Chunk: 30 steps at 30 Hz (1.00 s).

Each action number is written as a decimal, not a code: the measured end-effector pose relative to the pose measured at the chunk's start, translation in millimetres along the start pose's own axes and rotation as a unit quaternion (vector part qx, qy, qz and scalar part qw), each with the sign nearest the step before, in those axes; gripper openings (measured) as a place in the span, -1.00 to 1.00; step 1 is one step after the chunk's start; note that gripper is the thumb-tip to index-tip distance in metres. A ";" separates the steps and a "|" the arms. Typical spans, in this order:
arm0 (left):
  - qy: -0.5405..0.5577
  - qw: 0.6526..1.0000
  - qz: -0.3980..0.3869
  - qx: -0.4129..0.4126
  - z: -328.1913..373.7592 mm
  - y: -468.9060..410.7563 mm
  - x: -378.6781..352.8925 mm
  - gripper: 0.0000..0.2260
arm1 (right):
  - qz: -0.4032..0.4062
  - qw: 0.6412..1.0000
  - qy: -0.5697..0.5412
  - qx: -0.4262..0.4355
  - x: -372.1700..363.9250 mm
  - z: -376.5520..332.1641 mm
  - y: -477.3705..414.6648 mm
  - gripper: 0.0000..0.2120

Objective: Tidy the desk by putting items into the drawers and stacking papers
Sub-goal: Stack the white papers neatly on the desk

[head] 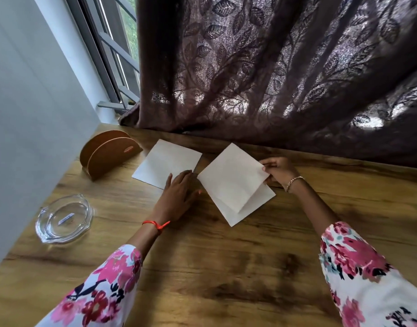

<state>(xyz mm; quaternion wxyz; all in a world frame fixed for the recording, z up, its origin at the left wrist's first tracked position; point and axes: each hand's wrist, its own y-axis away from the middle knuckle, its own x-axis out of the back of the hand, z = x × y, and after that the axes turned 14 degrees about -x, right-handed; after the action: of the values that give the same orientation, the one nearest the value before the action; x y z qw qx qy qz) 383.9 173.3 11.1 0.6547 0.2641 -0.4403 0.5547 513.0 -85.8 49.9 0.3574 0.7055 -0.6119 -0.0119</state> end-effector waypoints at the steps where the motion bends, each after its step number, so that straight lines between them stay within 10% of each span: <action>1: -0.010 1.000 -0.008 -0.005 0.6 -1.5 -2.8 -0.52 | 0.002 1.000 -0.006 -0.011 2.3 6.1 2.8 -0.77; 30: -0.011 0.997 -0.043 0.065 24.0 -46.0 -9.4 -0.61 | 0.145 0.967 0.201 0.062 -12.8 45.6 37.4 -0.73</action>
<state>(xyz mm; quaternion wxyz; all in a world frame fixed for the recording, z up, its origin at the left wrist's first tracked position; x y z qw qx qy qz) 421.2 137.4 20.8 0.6544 0.3307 -0.3990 0.5506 457.1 -96.9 30.0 0.4261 0.6182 -0.6229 0.2200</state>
